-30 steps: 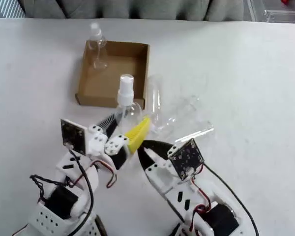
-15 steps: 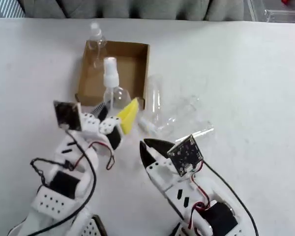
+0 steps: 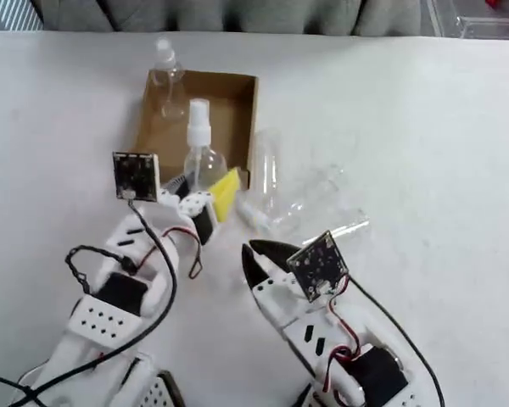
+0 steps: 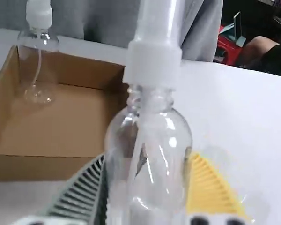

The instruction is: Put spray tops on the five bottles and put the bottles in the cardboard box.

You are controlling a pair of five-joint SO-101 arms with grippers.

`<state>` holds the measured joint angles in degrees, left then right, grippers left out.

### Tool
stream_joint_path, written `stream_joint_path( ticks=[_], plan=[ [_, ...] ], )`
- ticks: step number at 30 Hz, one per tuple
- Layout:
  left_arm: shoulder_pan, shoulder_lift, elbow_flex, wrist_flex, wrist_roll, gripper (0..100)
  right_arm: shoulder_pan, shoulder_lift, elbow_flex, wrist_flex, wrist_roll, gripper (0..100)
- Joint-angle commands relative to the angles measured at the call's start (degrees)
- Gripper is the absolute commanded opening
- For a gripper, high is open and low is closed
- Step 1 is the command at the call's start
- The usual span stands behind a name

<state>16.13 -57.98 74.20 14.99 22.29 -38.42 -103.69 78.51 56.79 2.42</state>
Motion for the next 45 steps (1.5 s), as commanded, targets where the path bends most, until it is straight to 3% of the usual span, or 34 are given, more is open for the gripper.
stream_joint_path(
  ticks=[1,8,13,20,27,31,36,45],
  plan=[
    [-3.2,0.1,-0.4,-6.0,0.0,2,0.3,0.5,-0.4,0.1,-0.6,1.5],
    [-11.4,0.2,-3.1,-5.9,0.1,2,0.6,0.5,-0.4,0.1,-0.6,1.5],
    [-12.0,1.2,-5.3,-5.8,0.3,2,0.6,0.5,0.7,-0.5,-0.6,1.5],
    [-13.6,18.4,-16.3,-6.9,0.0,2,0.7,0.5,1.5,-1.1,-0.6,1.5],
    [-17.5,33.7,-19.8,-22.1,-2.6,2,0.7,0.5,1.8,-0.9,-0.5,1.5],
    [-17.2,39.6,-19.8,-30.1,-7.5,2,0.7,0.5,1.8,-0.8,-0.5,1.5],
    [-17.2,44.4,-20.0,-39.4,-8.1,2,2.3,0.5,1.8,-0.8,-0.5,1.5],
    [-17.6,51.2,-21.5,-49.9,-8.3,2,3.4,0.5,1.8,-0.8,-0.5,1.5]
  ],
)
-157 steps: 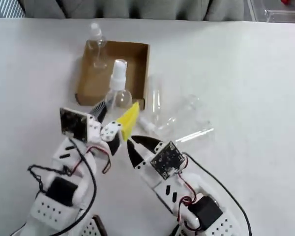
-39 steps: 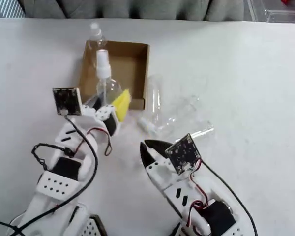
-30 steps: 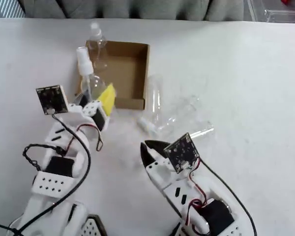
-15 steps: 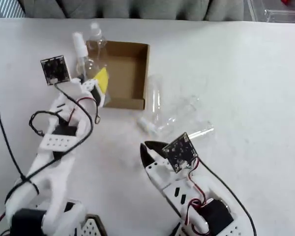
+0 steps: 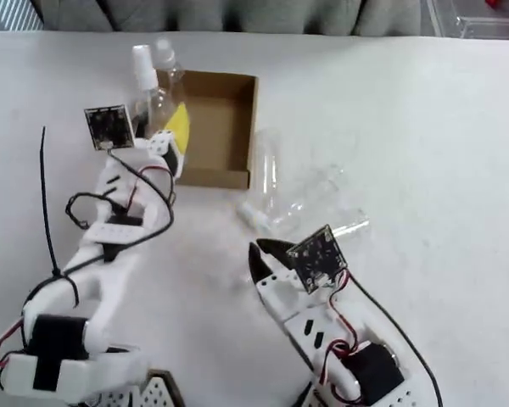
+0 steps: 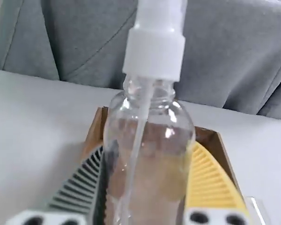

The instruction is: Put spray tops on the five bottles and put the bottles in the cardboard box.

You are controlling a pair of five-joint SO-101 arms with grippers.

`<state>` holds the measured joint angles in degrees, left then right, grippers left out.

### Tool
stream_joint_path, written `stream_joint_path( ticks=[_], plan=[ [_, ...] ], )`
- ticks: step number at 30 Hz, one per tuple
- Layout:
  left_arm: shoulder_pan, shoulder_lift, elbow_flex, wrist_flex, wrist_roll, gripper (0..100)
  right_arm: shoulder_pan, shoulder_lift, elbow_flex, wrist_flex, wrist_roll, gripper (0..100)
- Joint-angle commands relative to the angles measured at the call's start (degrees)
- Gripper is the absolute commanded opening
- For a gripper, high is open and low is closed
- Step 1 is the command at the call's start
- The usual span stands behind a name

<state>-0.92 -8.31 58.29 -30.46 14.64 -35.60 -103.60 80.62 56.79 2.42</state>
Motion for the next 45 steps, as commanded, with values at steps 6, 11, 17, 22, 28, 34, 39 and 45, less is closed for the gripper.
stream_joint_path(
  ticks=[6,11,17,22,28,34,39,45],
  plan=[
    [-1.5,8.4,-10.5,-4.7,-6.9,2,0.6,0.4,0.5,-1.1,-0.5,1.5],
    [-1.8,12.9,-14.0,-4.7,-7.8,2,0.6,0.4,0.5,-1.1,-0.5,1.5],
    [-1.9,16.4,-15.7,-8.4,-7.9,2,0.6,0.4,0.6,-1.1,-0.5,1.5],
    [-1.9,20.4,-15.7,-14.2,-7.9,2,0.6,0.4,0.6,-1.1,-0.5,1.5],
    [-3.7,25.3,-18.8,-17.7,-7.9,2,0.6,0.4,0.6,-1.1,-0.5,1.5],
    [-4.7,30.3,-22.8,-17.7,-7.9,2,0.7,0.4,0.6,-1.1,-0.5,1.5],
    [-4.9,32.4,-25.1,-17.7,-7.9,2,0.7,0.4,0.6,-1.1,-0.5,1.5],
    [-4.5,34.9,-27.5,-17.7,-7.9,2,0.7,0.4,0.6,-1.1,-0.5,1.5]
  ],
)
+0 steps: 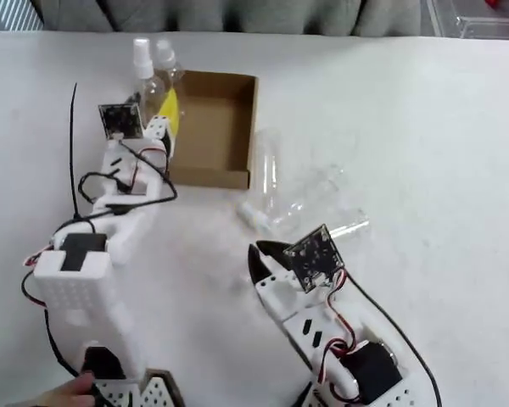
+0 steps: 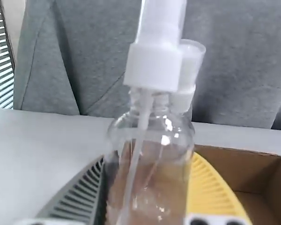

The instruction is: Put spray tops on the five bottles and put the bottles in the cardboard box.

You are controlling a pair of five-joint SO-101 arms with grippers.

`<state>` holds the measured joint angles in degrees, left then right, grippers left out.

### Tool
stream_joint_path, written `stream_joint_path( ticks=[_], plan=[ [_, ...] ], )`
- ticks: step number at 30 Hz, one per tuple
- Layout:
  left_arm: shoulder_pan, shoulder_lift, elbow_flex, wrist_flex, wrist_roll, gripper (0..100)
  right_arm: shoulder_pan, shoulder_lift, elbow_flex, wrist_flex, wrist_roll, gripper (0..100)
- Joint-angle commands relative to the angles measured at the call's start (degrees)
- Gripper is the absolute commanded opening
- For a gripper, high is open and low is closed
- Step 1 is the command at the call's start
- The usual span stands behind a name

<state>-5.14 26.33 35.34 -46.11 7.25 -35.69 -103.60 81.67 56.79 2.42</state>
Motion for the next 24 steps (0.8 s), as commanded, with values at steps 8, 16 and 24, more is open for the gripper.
stream_joint_path(
  ticks=[8,16,24],
  plan=[
    [-0.2,6.4,-8.6,-2.0,-0.5,2,0.7,0.4,-0.4,-1.1,-0.5,1.5],
    [0.7,9.1,-10.5,-2.1,-0.5,2,0.7,0.4,-0.4,-1.1,-0.4,1.5],
    [0.8,9.4,-10.0,-2.1,-3.4,2,0.7,0.4,-0.4,-1.5,-0.2,1.5]
  ],
)
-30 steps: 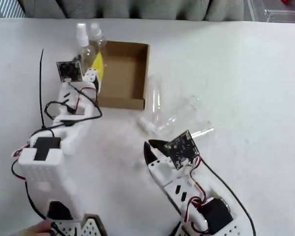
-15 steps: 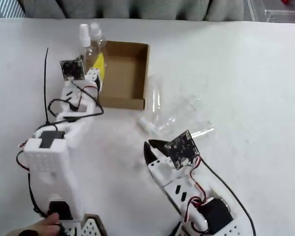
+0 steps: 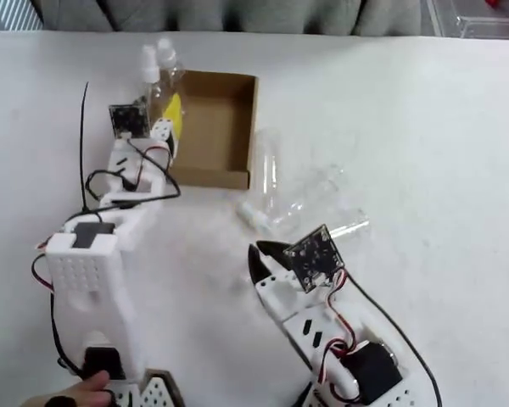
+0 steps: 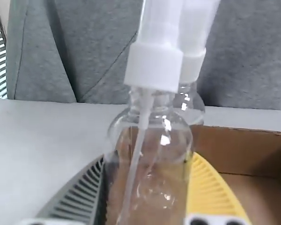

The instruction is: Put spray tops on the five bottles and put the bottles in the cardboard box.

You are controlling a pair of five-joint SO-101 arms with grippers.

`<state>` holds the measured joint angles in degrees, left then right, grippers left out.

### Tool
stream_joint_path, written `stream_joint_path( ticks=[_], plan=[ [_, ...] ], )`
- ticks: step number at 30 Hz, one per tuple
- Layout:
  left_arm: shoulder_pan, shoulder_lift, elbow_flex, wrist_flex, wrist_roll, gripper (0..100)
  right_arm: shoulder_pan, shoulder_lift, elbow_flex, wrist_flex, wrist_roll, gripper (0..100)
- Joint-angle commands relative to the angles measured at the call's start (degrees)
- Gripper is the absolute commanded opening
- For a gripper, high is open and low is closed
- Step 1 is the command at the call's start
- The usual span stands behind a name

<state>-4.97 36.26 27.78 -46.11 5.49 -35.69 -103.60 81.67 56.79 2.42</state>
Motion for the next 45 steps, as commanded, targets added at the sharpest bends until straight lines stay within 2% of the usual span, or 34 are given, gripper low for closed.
stream_joint_path(
  ticks=[1,6,18,24,45],
  plan=[
    [0.6,-0.6,-2.1,-2.1,-1.6,4,0.8,0.4,-0.4,-1.7,-0.2,1.5],
    [0.5,-0.6,-1.0,-1.9,-1.4,16,2.7,0.4,-0.4,-1.9,-0.4,1.5],
    [-0.3,-0.7,-0.6,-2.0,-0.2,18,2.9,0.4,-0.4,-1.9,-0.4,1.5],
    [-0.3,-1.1,0.6,-1.6,1.1,30,2.9,0.4,-0.4,-1.9,-0.4,1.5],
    [-0.9,-1.3,2.0,-1.7,1.1,31,2.9,0.4,-0.4,-2.0,-0.3,1.5]
  ],
)
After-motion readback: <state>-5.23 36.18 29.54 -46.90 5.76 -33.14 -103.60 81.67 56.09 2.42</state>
